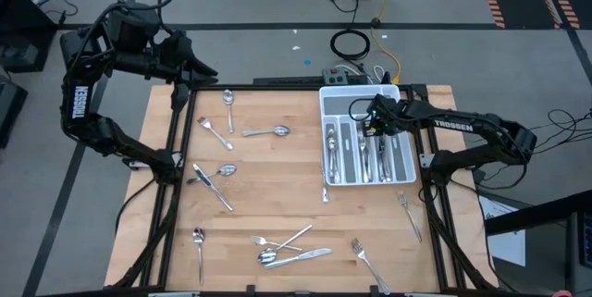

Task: Sort silverware
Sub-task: Put the silver spoon into the white silverware tray

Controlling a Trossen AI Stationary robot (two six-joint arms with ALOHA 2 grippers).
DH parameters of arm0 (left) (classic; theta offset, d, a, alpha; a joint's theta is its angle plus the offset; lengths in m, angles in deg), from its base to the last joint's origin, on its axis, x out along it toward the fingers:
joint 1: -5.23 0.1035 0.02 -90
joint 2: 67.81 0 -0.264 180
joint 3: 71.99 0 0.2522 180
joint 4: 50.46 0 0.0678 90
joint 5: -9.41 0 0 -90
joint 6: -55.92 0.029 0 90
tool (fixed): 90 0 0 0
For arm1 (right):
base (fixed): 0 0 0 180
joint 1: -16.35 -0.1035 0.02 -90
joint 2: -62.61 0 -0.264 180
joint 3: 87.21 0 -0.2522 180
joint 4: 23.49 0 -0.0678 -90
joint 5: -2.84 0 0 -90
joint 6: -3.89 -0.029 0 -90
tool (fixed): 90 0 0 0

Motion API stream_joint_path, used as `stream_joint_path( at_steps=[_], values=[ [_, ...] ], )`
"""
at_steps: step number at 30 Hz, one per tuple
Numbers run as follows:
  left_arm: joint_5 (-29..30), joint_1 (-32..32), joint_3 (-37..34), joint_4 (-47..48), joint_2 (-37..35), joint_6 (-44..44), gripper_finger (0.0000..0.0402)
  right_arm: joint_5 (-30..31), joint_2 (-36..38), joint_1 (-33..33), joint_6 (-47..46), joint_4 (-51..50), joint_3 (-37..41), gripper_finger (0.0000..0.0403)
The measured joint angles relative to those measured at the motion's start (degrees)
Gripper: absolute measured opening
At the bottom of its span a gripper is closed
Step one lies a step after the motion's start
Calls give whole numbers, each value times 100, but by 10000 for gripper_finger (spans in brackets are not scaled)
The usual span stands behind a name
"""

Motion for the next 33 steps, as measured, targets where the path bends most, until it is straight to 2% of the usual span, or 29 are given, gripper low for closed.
stream_joint_path(
  at_steps=[5, 9, 12, 15, 20, 24, 30, 33],
  values=[
    [2, 1, -2, -22, 0, -30, 86, -105, 54, -51, 401, 104, 2, 128],
    [2, -2, -2, 9, 2, -39, 86, -1138, 549, -375, 1045, 956, -77, 123],
    [4, -2, -2, 9, 2, -43, 86, -1909, 983, -933, 1206, 1372, -250, 123],
    [4, 1, -2, 7, 4, -43, 86, -2247, 1221, -1882, 1304, 1170, -347, 123],
    [2, 1, -67, -83, 4, -440, 86, -2098, 1059, -3552, 490, 646, -358, 123],
    [29, -147, -543, 68, 0, -766, 86, -1709, 740, -4629, -165, 571, -358, 123],
    [166, -936, -2172, -239, -116, -1426, 86, -854, 562, -5605, -1076, 588, -361, 123],
    [416, -1578, -3326, -981, -216, -1709, 86, -446, 567, -5977, -1460, 621, -361, 123]
  ],
)
